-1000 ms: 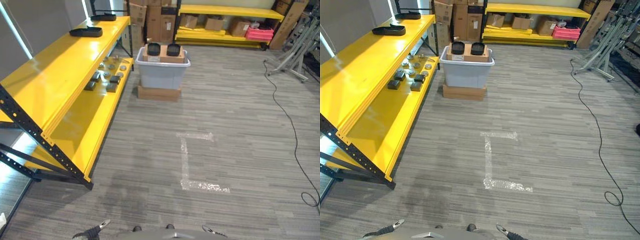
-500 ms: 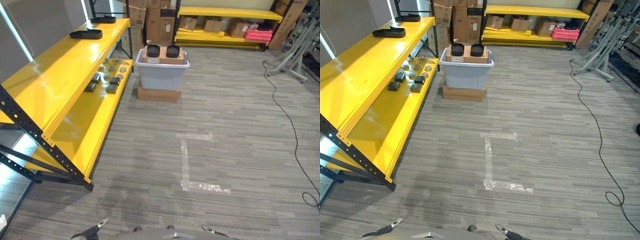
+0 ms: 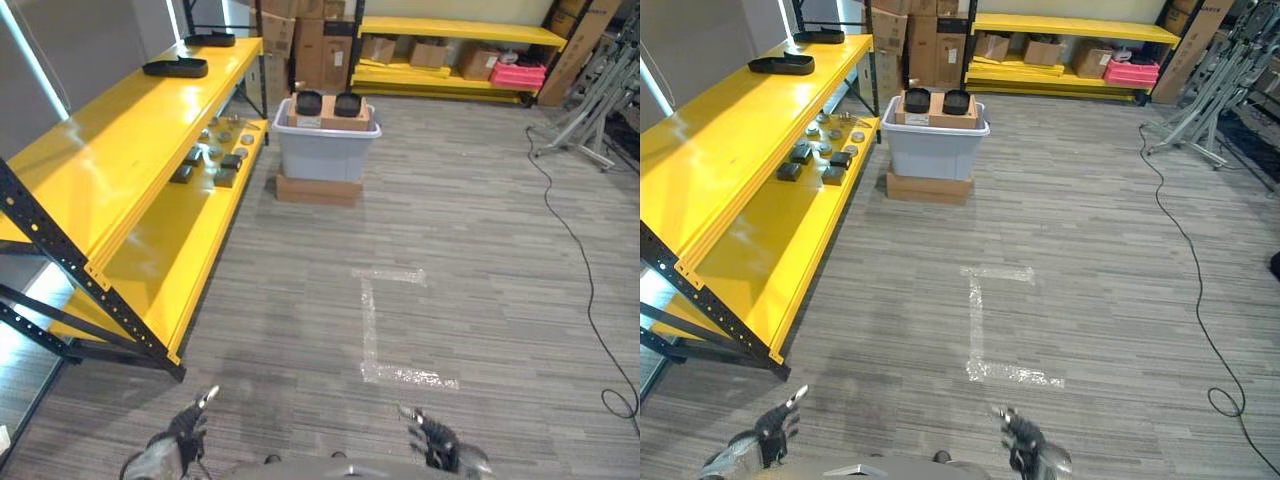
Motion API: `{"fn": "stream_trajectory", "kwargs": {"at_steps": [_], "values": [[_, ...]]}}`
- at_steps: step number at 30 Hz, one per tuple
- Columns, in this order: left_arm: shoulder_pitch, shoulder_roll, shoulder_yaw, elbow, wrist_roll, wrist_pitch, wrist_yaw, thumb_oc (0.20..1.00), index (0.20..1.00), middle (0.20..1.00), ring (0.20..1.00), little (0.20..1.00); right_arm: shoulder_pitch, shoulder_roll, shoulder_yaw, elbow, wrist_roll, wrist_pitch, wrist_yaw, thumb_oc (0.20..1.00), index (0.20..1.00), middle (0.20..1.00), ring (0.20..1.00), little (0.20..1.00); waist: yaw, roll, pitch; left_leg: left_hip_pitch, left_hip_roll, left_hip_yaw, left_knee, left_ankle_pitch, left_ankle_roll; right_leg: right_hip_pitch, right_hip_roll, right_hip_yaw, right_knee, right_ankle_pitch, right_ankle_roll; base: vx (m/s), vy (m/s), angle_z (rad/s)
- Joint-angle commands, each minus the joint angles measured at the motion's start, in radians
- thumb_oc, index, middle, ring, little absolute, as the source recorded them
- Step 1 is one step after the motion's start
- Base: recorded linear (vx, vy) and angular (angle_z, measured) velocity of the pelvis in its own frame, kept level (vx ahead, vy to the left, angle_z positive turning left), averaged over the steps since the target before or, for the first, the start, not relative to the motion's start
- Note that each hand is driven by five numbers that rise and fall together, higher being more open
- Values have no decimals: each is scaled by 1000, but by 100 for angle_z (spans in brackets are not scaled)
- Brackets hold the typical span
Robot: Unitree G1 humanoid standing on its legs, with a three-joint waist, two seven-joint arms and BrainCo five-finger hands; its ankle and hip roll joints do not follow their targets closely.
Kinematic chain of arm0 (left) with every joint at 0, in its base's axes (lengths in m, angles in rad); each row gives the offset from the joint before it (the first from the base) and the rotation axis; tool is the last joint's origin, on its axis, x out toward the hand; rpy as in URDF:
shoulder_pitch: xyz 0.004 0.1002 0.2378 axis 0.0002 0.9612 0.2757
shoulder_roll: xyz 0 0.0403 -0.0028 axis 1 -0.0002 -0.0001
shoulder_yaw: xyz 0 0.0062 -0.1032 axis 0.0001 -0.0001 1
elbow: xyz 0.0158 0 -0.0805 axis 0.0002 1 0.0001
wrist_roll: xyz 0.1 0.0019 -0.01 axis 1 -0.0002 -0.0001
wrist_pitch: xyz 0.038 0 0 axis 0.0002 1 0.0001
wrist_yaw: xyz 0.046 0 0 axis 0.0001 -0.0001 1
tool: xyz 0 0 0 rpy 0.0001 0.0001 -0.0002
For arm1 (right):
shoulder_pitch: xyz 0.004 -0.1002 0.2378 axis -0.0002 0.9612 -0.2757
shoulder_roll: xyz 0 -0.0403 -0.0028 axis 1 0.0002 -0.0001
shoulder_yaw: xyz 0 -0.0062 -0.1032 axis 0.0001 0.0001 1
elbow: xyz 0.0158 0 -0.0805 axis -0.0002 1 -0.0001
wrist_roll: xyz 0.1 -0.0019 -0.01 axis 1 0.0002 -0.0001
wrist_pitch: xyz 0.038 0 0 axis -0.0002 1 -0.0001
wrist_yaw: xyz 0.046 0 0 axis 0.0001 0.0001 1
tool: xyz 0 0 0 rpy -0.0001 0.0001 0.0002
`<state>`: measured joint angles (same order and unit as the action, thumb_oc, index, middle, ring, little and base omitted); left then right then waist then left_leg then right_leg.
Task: Move parts from the plastic box to the shelf.
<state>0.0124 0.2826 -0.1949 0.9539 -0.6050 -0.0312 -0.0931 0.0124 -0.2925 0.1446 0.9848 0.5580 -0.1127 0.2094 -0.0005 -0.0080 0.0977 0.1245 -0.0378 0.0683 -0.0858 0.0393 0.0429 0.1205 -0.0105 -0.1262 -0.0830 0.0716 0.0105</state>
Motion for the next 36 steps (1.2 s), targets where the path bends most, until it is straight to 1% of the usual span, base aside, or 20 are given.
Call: {"fn": "stream_trajectory", "kwargs": {"at_steps": [1, 5, 8, 10, 12, 13, 15, 17, 20, 23, 25, 26, 27, 29, 30, 32, 33, 34, 35, 36], "values": [[-96, 13, 4, 44, 10, -51, 9, 1000, 1000, 1000, 1000, 1000, -82, -47, 7, 18, 37, -104, 14, 1000, 1000, 1000, 1000, 1000, 6, 0, 43, 36, -9, 31, 20, -154, 27, 8, -62, -17, 88, -136, 78, 14, 59, 2], [-104, 27, -15, 34, 30, -47, 10, 1000, 1000, 1000, 1000, 1000, -114, -72, 21, -22, 12, -144, 3, 1000, 1000, 1000, 1000, 1000, 6, 0, 43, 40, -11, 33, 17, -157, 30, 4, -66, -16, 102, -141, 82, 38, 90, 2], [-100, 28, -19, 51, 28, -36, 4, 1000, 1000, 1000, 1000, 1000, -129, -75, 31, -28, 7, -120, -8, 1000, 1000, 1000, 1000, 1000, 6, -1, 49, 32, -13, 38, 38, -168, 43, -14, -72, -10, 150, -159, 83, 54, 112, 1], [-96, 27, -17, 62, 49, -23, 3, 1000, 1000, 1000, 1000, 1000, -131, -67, 37, -33, -7, -115, -44, 1000, 1000, 1000, 1000, 1000, 3, 0, 59, 21, -13, 39, 54, -172, 59, -53, -77, -5, 246, -160, 85, 41, 107, -1], [-92, 25, -23, 77, 81, -21, 8, 1000, 1000, 1000, 1000, 1000, -128, -58, 37, -33, -3, -104, -72, 1000, 1000, 1000, 1000, 1000, -3, 5, 84, 11, -11, 39, 75, -178, 77, -134, -96, -1, 407, -112, 107, 7, 92, -11], [-93, 26, -25, 80, 83, -20, 8, 1000, 1000, 1000, 1000, 1000, -127, -57, 37, -31, -2, -103, -74, 1000, 1000, 1000, 1000, 1000, -4, 6, 89, 9, -11, 39, 80, -180, 80, -150, -99, -1, 440, -105, 111, 30, 102, -20], [-84, 23, -35, 104, 119, -20, 9, 1000, 1000, 1000, 1000, 1000, -113, -49, 27, -5, -6, -81, -74, 1000, 1000, 1000, 1000, 1000, -10, 14, 117, 12, -12, 31, 92, -186, 87, -225, -118, -1, 571, -49, 123, 112, 86, -1], [-70, 25, -35, 117, 118, -19, 8, 1000, 1000, 1000, 1000, 1000, -102, -42, 22, 24, -33, -65, -48, 1000, 1000, 1000, 1000, 1000, -17, 13, 128, 26, -16, 28, 87, -191, 80, -251, -121, -2, 534, -25, 128, 194, -29, 8], [-57, 36, -19, 132, 104, -7, 3, 1000, 1000, 1000, 1000, 1000, -83, -27, 31, 62, -66, -77, -30, 1000, 1000, 1000, 1000, 1000, -34, -5, 135, 54, -30, 22, 88, -210, 68, -262, -108, -9, 358, 10, 143, 275, -161, -5], [-54, 41, -10, 151, 120, 26, 3, 1000, 1000, 1000, 1000, 1000, -62, -24, 24, 88, -44, -85, -22, 1000, 1000, 1000, 1000, 1000, -68, -13, 139, 91, -41, -17, 87, -244, 67, -314, -81, 29, 279, 38, 151, 281, -185, 1], [-51, 36, -7, 166, 108, 28, 8, 1000, 1000, 1000, 1000, 1000, -55, -27, 22, 96, -58, -80, -21, 1000, 1000, 1000, 1000, 1000, -75, -10, 138, 96, -35, -19, 97, -253, 62, -319, -73, 20, 271, 12, 134, 180, -175, 34], [-50, 29, -2, 183, 87, 20, 24, 1000, 1000, 1000, 1000, 1000, -50, -30, 22, 104, -52, -63, -12, 1000, 1000, 1000, 1000, 1000, -80, -6, 136, 101, -29, -19, 106, -262, 56, -305, -67, 10, 257, -21, 112, 237, -251, 42], [-46, 18, 10, 206, 27, 21, 40, 1000, 1000, 1000, 1000, 1000, -47, -31, 21, 123, -47, -27, 0, 1000, 1000, 1000, 1000, 1000, -86, -2, 123, 113, -21, -31, 118, -271, 45, -277, -51, 18, 235, -43, 86, 245, -260, 29], [-41, 11, 27, 222, -54, 47, 44, 1000, 1000, 1000, 1000, 1000, -44, -32, 20, 154, -56, -12, 16, 1000, 1000, 1000, 1000, 1000, -86, 0, 109, 115, -11, -31, 158, -285, 30, -251, -45, 21, 216, -58, 66, 217, -227, 12], [-35, 3, 43, 232, -53, 53, 40, 1000, 1000, 1000, 1000, 1000, -42, -32, 20, 170, -55, -13, 11, 1000, 1000, 1000, 1000, 1000, -81, 5, 104, 99, -1, -27, 205, -257, 14, -228, -41, 19, 201, -69, 55, 195, -228, 14], [-26, -13, 66, 248, -34, 44, 32, 1000, 1000, 1000, 1000, 1000, -45, -34, 15, 189, -53, -3, 6, 1000, 1000, 1000, 1000, 1000, -72, -2, 108, 13, 26, -15, 427, -154, -17, -187, -37, 33, 176, -83, 28, 166, -228, 26], [-20, -18, 75, 253, -39, 43, 28, 1000, 1000, 1000, 1000, 1000, -45, -36, 14, 195, -58, -1, 3, 1000, 1000, 1000, 1000, 1000, -64, -6, 113, -30, 28, -15, 494, -126, -24, -170, -38, 38, 168, -88, 20, 197, -251, 20], [-12, -25, 87, 256, -42, 47, 21, 1000, 1000, 1000, 1000, 1000, -46, -43, 11, 204, -69, 5, -2, 1000, 1000, 1000, 1000, 1000, -53, -13, 121, -110, 26, -22, 636, -104, -28, -150, -40, 44, 160, -95, 2, 168, -199, 5], [-8, -30, 90, 254, -45, 51, 22, 1000, 1000, 1000, 1000, 1000, -46, -47, 5, 211, -71, 5, -3, 1000, 1000, 1000, 1000, 1000, -44, -16, 127, -171, 25, -21, 709, -99, -27, -134, -42, 47, 153, -99, -5, 215, -196, -23], [-2, -38, 94, 256, -34, 55, 15, 1000, 1000, 1000, 1000, 1000, -46, -53, -2, 218, -53, 13, -3, 1000, 1000, 1000, 1000, 1000, -32, -18, 136, -236, 27, -14, 734, -97, -23, -109, -42, 52, 143, -104, -10, 177, -105, -20]]}}
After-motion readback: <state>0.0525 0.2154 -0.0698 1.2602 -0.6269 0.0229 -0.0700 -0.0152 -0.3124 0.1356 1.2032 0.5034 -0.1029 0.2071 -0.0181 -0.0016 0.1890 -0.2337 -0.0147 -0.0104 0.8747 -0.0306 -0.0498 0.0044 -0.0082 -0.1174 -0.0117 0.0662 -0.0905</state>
